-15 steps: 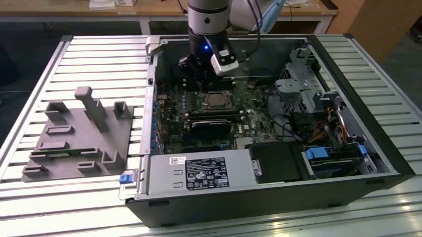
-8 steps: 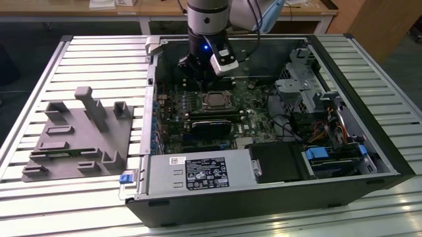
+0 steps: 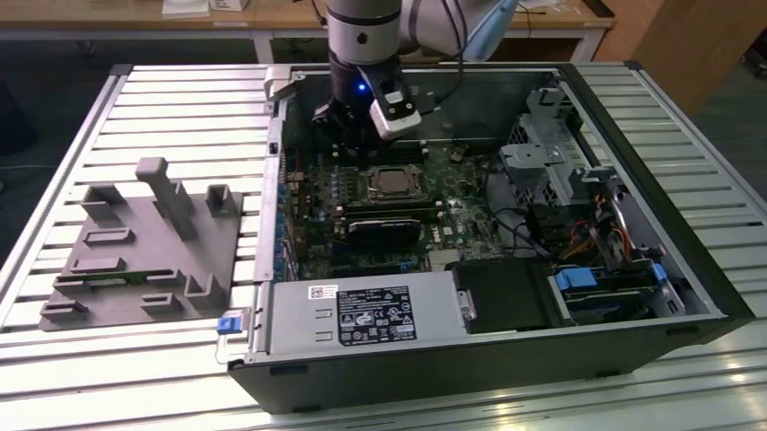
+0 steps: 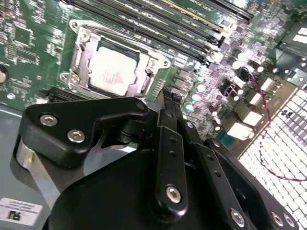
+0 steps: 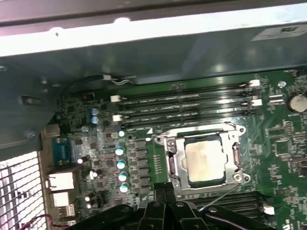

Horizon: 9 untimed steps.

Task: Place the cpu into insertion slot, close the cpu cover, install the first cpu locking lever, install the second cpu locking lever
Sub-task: 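Install the first cpu locking lever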

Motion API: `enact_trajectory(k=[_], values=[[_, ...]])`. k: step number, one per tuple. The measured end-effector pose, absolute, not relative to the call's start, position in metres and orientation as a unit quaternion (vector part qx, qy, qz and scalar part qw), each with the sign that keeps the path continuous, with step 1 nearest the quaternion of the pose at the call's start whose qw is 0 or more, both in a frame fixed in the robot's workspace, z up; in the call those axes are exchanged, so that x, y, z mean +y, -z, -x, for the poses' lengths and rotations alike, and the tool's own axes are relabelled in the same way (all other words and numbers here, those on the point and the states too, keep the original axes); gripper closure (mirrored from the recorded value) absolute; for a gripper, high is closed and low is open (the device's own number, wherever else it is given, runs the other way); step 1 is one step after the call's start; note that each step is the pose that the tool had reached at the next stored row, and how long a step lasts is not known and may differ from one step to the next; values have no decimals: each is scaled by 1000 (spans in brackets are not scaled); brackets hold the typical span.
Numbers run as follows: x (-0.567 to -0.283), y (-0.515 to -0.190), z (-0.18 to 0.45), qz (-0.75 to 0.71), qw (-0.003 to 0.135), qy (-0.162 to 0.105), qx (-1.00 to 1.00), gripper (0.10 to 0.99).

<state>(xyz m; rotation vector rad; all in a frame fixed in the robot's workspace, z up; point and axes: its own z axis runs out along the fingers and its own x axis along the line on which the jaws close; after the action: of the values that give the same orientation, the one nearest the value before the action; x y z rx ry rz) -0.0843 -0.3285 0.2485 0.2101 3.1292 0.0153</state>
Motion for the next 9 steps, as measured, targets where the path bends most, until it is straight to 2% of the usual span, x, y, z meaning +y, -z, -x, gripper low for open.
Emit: enact_trajectory(k=[9], values=[[-328, -248, 90, -48, 2, -14, 999, 980]])
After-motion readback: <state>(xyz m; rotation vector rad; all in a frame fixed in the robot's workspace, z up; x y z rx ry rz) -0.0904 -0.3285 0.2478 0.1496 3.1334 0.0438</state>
